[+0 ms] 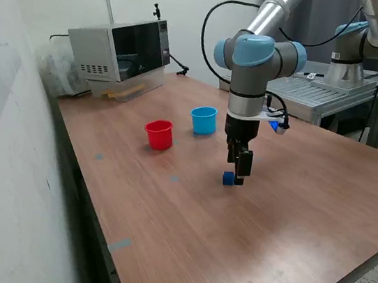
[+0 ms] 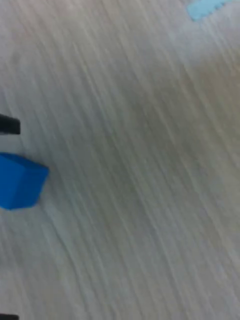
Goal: Place red objects in the red bin, and blue objects in the blue bin.
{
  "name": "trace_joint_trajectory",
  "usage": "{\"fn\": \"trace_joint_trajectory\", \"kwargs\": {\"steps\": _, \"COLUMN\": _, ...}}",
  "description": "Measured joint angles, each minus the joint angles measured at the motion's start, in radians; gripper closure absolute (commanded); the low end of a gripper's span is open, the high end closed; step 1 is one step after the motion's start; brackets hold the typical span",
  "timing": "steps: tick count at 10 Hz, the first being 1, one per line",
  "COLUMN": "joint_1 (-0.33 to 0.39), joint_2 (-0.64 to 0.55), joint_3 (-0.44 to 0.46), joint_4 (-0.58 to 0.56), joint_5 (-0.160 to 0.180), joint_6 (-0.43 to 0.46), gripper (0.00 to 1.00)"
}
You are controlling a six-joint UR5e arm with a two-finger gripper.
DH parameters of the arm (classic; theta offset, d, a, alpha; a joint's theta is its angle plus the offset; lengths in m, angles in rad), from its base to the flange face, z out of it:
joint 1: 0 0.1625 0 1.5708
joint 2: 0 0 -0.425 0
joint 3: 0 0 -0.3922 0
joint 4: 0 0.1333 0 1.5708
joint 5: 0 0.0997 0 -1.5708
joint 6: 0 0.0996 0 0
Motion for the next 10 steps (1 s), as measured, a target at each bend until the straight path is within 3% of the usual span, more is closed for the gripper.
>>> {"fn": "trace_joint_trajectory", "kwargs": {"steps": 10, "joint_1": -0.008, "joint_2": 0.0, "joint_3": 0.021, "joint_4": -0.001, "joint_5": 0.017, "joint_6": 0.0, "gripper": 0.0}}
